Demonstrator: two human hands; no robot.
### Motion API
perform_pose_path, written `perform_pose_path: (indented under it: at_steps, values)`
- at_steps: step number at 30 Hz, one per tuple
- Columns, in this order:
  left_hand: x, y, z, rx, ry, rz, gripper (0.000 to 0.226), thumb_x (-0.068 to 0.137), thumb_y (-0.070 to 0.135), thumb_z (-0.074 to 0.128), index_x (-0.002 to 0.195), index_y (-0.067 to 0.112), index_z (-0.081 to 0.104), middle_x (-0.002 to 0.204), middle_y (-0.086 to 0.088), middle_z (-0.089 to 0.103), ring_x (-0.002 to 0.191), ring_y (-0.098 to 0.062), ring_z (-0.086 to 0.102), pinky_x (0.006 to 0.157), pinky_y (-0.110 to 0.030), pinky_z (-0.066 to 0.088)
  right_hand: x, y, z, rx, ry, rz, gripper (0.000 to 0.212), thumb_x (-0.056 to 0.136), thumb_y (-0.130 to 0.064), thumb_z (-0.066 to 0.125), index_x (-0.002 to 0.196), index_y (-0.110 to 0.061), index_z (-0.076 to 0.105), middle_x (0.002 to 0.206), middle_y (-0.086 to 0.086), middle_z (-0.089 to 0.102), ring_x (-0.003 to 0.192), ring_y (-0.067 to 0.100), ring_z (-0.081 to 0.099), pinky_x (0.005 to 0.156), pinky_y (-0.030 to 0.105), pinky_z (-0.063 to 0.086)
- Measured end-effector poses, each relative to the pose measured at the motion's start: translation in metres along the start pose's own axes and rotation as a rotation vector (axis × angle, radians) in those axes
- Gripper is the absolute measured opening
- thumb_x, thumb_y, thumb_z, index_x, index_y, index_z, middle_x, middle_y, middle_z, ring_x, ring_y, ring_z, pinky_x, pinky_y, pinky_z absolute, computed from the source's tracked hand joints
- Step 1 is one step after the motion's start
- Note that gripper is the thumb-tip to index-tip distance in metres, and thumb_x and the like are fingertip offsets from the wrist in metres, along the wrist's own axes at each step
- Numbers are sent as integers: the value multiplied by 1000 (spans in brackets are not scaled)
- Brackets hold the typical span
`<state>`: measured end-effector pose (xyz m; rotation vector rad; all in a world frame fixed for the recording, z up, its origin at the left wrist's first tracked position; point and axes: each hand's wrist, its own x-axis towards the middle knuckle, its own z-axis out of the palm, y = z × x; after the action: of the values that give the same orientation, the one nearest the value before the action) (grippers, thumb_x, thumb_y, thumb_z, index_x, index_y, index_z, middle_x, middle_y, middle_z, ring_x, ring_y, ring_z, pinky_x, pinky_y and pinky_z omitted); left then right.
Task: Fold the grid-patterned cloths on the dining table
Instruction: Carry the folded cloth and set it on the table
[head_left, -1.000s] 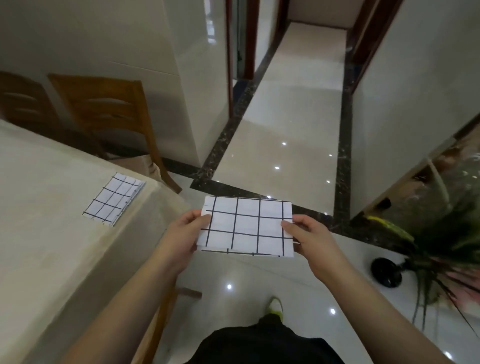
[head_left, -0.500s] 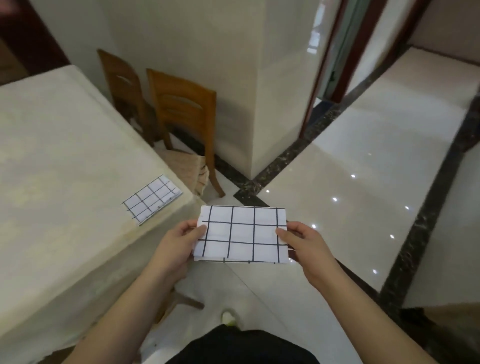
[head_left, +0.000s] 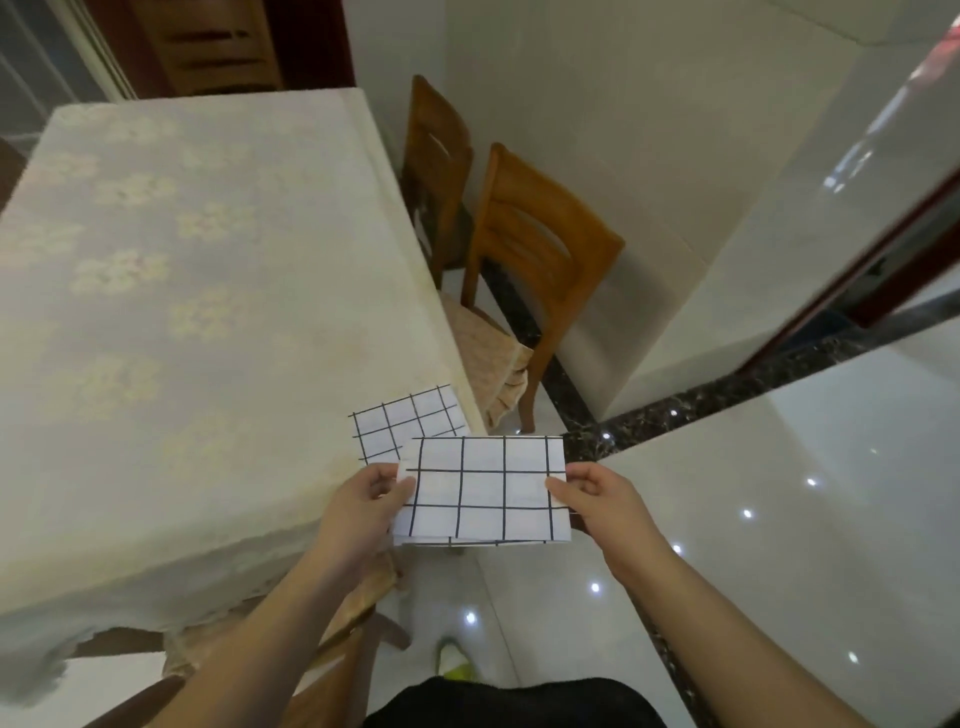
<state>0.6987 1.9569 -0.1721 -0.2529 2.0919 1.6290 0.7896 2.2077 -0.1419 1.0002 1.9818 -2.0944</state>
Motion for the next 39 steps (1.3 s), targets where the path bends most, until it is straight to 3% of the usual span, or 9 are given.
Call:
perform_pose_path:
  at_steps: [4,6,10,14,19,23,26,33,39]
  values:
    - [30,-3,-12,74,116,-12,17,88,30,69,99,18,64,91,-5,70,82,-22,66,65,-32,48,37,-8,22,-44,-56,32,14,88,-15,68,102,-14,64,93,12,71,84,20,71,66,24,56]
    - [43,-7,-18,100,165,-33,17,89,30,67,99,17,65,90,-3,70,80,-19,65,64,-30,48,58,-9,34,-92,-94,46,17,89,-15,68,104,-11,64,97,15,71,88,23,71,72,29,58]
    - [71,-22,-27,137,231,-104,14,92,31,63,92,18,68,86,0,71,80,-21,66,72,-39,54,107,-7,55,-235,-177,82,25,87,-21,71,108,-11,64,101,15,71,93,25,70,87,42,57]
    - [92,-28,-32,163,299,-154,14,93,29,60,96,16,67,85,1,69,76,-22,66,67,-37,53,156,-5,75,-294,-250,108,21,88,-18,69,107,-11,63,100,15,70,92,25,70,83,38,58]
    - [122,-31,-37,223,377,-229,18,93,30,60,101,15,66,87,1,68,74,-17,62,62,-27,47,204,-4,96,-463,-333,74,18,87,-18,70,101,-9,64,97,21,68,91,34,66,82,45,54]
    - [145,-31,-36,276,338,-271,21,93,31,60,105,15,65,87,3,68,76,-14,63,66,-29,52,230,-7,103,-566,-355,33,16,86,-20,71,98,-10,66,92,21,67,79,32,65,72,43,54]
    - [154,-33,-35,296,349,-297,22,93,30,61,106,13,65,85,3,67,73,-14,61,65,-25,47,246,-10,107,-633,-363,29,14,85,-22,72,94,-13,65,89,11,69,82,26,66,75,40,54]
    - [159,-34,-32,473,358,-308,16,91,30,63,100,18,62,88,5,64,81,-12,59,73,-23,42,259,-4,101,-763,-385,29,16,83,-25,74,92,-16,64,84,1,68,78,15,65,63,21,47]
    - [159,-38,-28,440,408,-286,16,90,31,63,100,19,61,88,4,65,80,-13,60,73,-26,47,263,-7,100,-748,-347,10,14,85,-28,71,92,-18,62,82,-4,64,77,14,62,62,21,45]
